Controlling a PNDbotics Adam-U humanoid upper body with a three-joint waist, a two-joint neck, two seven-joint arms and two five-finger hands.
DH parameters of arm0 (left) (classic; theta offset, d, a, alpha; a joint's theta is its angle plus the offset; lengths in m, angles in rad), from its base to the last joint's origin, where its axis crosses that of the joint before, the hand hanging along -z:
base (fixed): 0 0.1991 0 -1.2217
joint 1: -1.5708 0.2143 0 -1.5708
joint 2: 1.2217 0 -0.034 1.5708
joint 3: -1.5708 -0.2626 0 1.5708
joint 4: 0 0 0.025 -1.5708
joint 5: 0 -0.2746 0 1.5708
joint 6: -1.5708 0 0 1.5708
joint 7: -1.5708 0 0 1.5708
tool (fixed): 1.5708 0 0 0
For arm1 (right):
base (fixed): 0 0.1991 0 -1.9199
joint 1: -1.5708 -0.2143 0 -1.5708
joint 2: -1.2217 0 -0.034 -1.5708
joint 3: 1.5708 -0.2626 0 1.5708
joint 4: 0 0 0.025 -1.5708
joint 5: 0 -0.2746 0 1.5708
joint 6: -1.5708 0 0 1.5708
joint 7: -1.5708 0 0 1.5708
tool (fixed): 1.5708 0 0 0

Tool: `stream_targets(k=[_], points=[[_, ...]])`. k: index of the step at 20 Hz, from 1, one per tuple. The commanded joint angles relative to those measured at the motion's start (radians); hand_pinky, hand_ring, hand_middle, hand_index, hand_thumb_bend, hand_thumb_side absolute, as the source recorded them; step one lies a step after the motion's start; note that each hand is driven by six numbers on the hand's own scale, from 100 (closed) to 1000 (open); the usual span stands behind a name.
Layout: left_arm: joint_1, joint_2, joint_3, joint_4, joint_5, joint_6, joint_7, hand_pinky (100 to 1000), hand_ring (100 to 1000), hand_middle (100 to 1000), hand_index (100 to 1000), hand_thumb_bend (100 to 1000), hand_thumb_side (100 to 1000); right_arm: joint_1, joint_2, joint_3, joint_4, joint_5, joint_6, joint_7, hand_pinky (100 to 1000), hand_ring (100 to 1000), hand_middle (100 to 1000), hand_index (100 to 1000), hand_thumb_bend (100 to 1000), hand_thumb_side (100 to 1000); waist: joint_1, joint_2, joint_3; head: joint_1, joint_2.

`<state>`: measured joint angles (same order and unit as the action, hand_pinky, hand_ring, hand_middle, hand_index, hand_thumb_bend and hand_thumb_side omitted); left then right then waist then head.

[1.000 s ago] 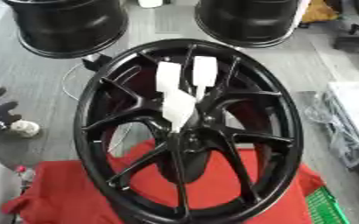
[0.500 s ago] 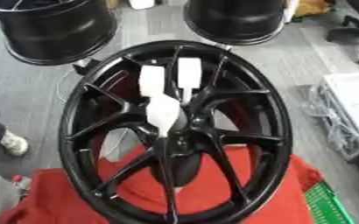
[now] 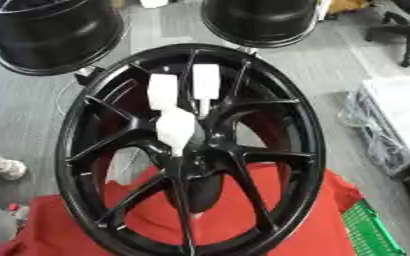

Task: Pull the pin out of the wheel hub.

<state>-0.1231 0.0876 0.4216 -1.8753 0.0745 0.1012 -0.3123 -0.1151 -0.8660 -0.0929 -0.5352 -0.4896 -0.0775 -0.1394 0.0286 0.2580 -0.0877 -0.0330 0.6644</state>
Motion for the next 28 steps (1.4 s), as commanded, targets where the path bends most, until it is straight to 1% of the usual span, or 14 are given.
stream_targets(k=[1, 2, 4, 8, 9, 10, 11, 13, 15, 18, 21, 24, 26, 28], points=[[-0.007, 0.01, -0.004, -0.018, 0.007, -0.004, -0.005, 805, 844, 922, 960, 339, 942, -0.013, -0.021, 0.015, -0.007, 0.032, 0.015, 0.023, 500, 521, 861, 917, 100, 1000, -0.001, -0.009, 0.005, -0.011, -0.015], [-0.006, 0.01, -0.004, -0.018, 0.008, -0.004, -0.005, 804, 844, 922, 960, 340, 942, -0.02, -0.016, 0.026, -0.006, 0.047, 0.023, 0.025, 500, 520, 859, 914, 100, 1000, -0.001, -0.009, 0.005, -0.012, -0.014], [-0.005, 0.01, -0.004, -0.017, 0.008, -0.004, -0.005, 803, 843, 922, 960, 340, 943, -0.026, -0.004, 0.022, -0.021, 0.08, 0.021, 0.019, 502, 524, 855, 908, 100, 1000, -0.001, -0.01, 0.003, -0.008, -0.013], [-0.005, 0.009, -0.003, -0.016, 0.006, -0.002, -0.006, 801, 843, 922, 960, 341, 944, -0.023, 0.027, -0.025, -0.106, 0.147, -0.023, -0.014, 509, 545, 834, 897, 100, 1000, -0.002, -0.011, -0.002, 0.006, -0.014], [-0.005, 0.009, -0.002, -0.016, 0.006, -0.001, -0.006, 801, 843, 922, 960, 341, 943, -0.026, 0.039, -0.043, -0.132, 0.163, -0.038, -0.026, 523, 572, 812, 891, 100, 1000, -0.002, -0.012, -0.002, 0.011, -0.014], [-0.005, 0.009, -0.001, -0.017, 0.007, -0.001, -0.005, 801, 842, 921, 959, 341, 942, -0.033, 0.053, -0.065, -0.159, 0.176, -0.054, -0.039, 525, 582, 790, 884, 100, 949, -0.002, -0.012, -0.003, 0.015, -0.014], [-0.006, 0.009, 0.0, -0.017, 0.008, -0.001, -0.004, 800, 842, 921, 959, 341, 942, -0.04, 0.067, -0.088, -0.184, 0.184, -0.07, -0.053, 521, 584, 759, 871, 100, 785, -0.001, -0.012, -0.003, 0.02, -0.015], [-0.004, 0.007, 0.002, -0.019, 0.009, -0.002, -0.003, 799, 841, 919, 959, 341, 943, -0.067, 0.098, -0.135, -0.235, 0.189, -0.101, -0.079, 519, 585, 747, 868, 100, 675, 0.0, -0.011, -0.004, 0.035, -0.016], [-0.006, 0.005, 0.001, -0.018, 0.008, 0.0, -0.004, 799, 840, 918, 958, 341, 944, -0.093, 0.128, -0.163, -0.285, 0.21, -0.132, -0.076, 518, 586, 748, 868, 100, 595, 0.001, -0.009, -0.004, 0.046, -0.017], [-0.009, 0.002, -0.003, -0.019, 0.008, 0.0, -0.012, 797, 838, 916, 957, 341, 945, -0.137, 0.187, -0.19, -0.363, 0.222, -0.179, -0.041, 522, 583, 758, 864, 100, 568, 0.004, -0.008, -0.007, 0.057, -0.015], [-0.009, -0.001, -0.002, -0.019, 0.01, -0.001, -0.016, 796, 837, 915, 956, 341, 943, -0.175, 0.253, -0.22, -0.436, 0.19, -0.225, 0.003, 528, 577, 761, 857, 100, 576, 0.007, -0.008, -0.005, 0.058, -0.021], [-0.012, -0.002, 0.001, -0.021, 0.013, -0.002, -0.015, 794, 836, 914, 955, 342, 943, -0.197, 0.317, -0.241, -0.511, 0.145, -0.271, 0.049, 534, 573, 765, 855, 100, 595, 0.008, -0.005, -0.005, 0.059, -0.026], [-0.014, -0.002, 0.001, -0.021, 0.013, -0.002, -0.016, 794, 836, 913, 955, 342, 943, -0.196, 0.356, -0.249, -0.561, 0.115, -0.302, 0.077, 535, 573, 765, 854, 100, 596, 0.007, -0.003, -0.006, 0.059, -0.028], [-0.016, -0.003, 0.001, -0.022, 0.013, -0.001, -0.016, 794, 836, 913, 955, 342, 943, -0.174, 0.376, -0.248, -0.613, 0.083, -0.334, 0.092, 535, 573, 765, 854, 100, 596, 0.007, -0.002, -0.006, 0.059, -0.03]])
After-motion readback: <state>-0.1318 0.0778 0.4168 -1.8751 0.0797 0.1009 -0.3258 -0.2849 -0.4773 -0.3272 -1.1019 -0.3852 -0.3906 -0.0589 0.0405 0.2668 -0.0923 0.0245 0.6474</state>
